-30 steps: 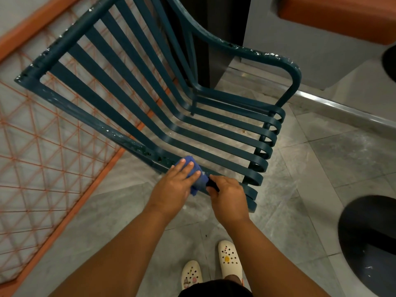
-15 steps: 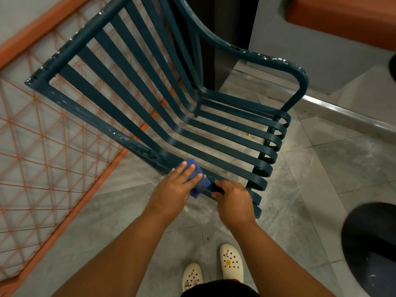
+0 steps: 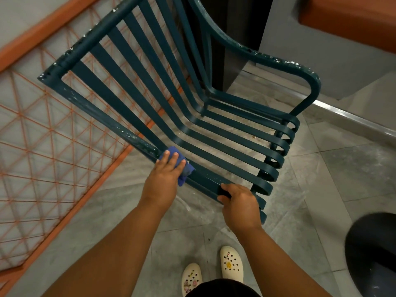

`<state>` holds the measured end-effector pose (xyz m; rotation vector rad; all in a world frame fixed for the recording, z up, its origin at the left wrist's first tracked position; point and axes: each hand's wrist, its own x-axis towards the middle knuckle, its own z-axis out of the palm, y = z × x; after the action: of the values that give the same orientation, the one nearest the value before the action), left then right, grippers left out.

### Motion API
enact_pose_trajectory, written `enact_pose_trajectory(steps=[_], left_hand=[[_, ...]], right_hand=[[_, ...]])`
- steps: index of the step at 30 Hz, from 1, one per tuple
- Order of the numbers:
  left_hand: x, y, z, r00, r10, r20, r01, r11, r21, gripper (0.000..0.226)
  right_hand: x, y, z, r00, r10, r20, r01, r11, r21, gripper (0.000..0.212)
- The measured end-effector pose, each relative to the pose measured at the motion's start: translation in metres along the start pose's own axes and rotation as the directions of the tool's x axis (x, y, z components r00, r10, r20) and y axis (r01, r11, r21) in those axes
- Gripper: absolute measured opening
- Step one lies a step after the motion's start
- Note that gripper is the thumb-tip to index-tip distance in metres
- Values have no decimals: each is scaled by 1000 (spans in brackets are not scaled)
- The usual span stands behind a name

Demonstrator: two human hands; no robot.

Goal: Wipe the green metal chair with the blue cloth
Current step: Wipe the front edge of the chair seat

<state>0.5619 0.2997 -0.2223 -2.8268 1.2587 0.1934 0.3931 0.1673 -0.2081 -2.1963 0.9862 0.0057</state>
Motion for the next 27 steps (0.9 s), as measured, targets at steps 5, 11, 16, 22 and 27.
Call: enact_pose_trajectory(steps=[5, 11, 16, 22, 27], left_hand=[[-11, 12, 11, 978, 197, 64, -202, 976, 84, 87], [2, 1, -6, 998, -11, 59, 11, 1000, -11, 67], [-7, 40, 2, 996, 72, 49, -68, 995, -74, 70], [-10, 21, -1, 967, 248, 66, -250, 968, 22, 99], [11, -9, -21, 985, -2, 173, -7, 999, 49, 78]], right_hand=[[-1, 0, 2, 1000, -6, -10, 6, 1000, 3, 31], [0, 2, -1, 1000, -3, 7, 3, 1000, 17, 32], [0, 1, 2, 1000, 1, 0, -1, 999, 36, 31], [3, 3, -1, 999, 5, 46, -5, 1000, 11, 32], [6, 0, 0, 998, 11, 55, -12, 1000, 2, 31]])
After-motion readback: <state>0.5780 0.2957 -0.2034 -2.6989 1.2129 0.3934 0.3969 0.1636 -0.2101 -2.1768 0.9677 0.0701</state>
